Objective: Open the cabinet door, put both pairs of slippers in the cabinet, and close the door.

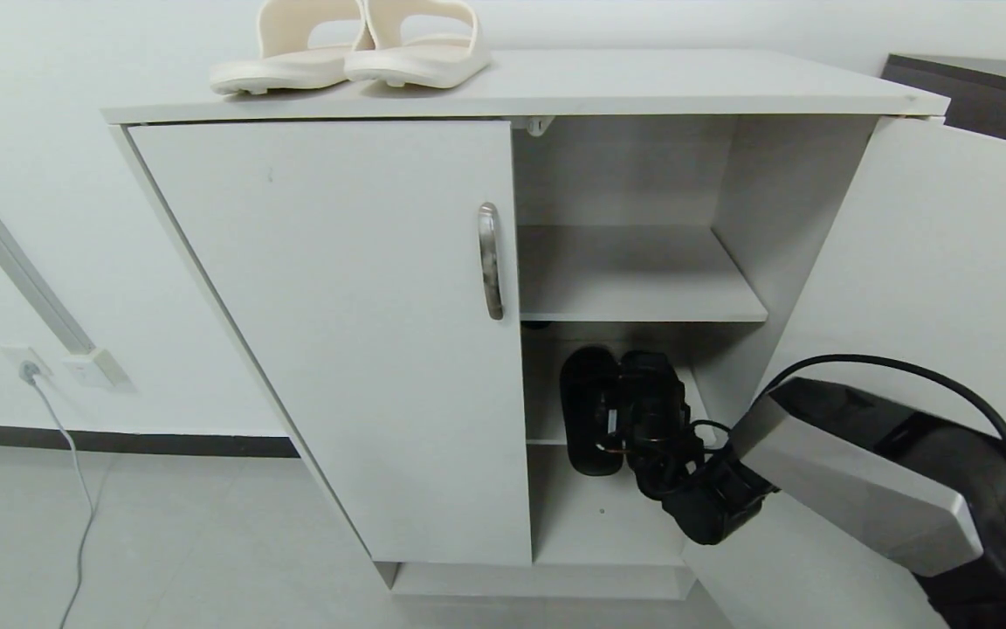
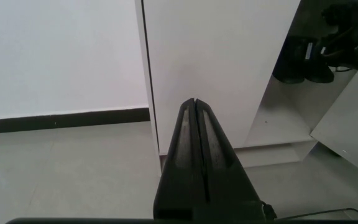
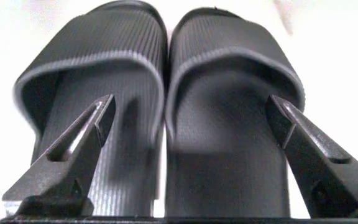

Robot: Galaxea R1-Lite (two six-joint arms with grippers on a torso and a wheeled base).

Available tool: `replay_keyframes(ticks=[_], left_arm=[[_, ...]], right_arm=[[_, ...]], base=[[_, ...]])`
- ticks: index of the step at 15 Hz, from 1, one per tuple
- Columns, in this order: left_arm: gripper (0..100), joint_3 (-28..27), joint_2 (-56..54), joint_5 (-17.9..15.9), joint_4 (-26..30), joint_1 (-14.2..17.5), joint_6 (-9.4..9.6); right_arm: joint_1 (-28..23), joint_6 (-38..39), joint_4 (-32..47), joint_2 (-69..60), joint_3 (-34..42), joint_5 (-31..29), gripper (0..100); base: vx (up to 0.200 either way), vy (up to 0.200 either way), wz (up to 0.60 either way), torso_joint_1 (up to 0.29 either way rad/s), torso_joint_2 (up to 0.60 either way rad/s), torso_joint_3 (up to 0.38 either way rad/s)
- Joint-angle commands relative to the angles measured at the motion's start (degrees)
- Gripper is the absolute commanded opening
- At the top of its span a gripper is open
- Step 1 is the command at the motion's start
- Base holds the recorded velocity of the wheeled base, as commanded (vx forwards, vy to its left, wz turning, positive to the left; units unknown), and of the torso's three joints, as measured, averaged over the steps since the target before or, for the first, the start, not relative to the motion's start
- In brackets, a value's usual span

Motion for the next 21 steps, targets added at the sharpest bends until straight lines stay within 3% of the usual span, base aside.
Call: replay_keyframes(ticks=[1, 9, 21], left_arm=[[0, 0.01, 0.07, 0.01, -0.01, 0.01, -0.01], [0, 0.01, 0.07, 0.01, -0.01, 0.01, 0.08], [0, 0.01, 0.07, 0.01, -0.01, 0.01, 0.08]], right_arm=[[1.32, -0.01, -3.45, -7.10, 9.19, -0.05, 100], [7.73, 0.17, -15.41, -21.60, 35.91, 0.22, 100], [10.55, 0.17, -15.49, -22.40, 37.05, -0.14, 100]], base=[[0.000, 0.000, 0.00, 0.000, 0.00, 0.000], [0.000, 0.000, 0.00, 0.000, 0.00, 0.000], [0.000, 0.000, 0.00, 0.000, 0.00, 0.000]])
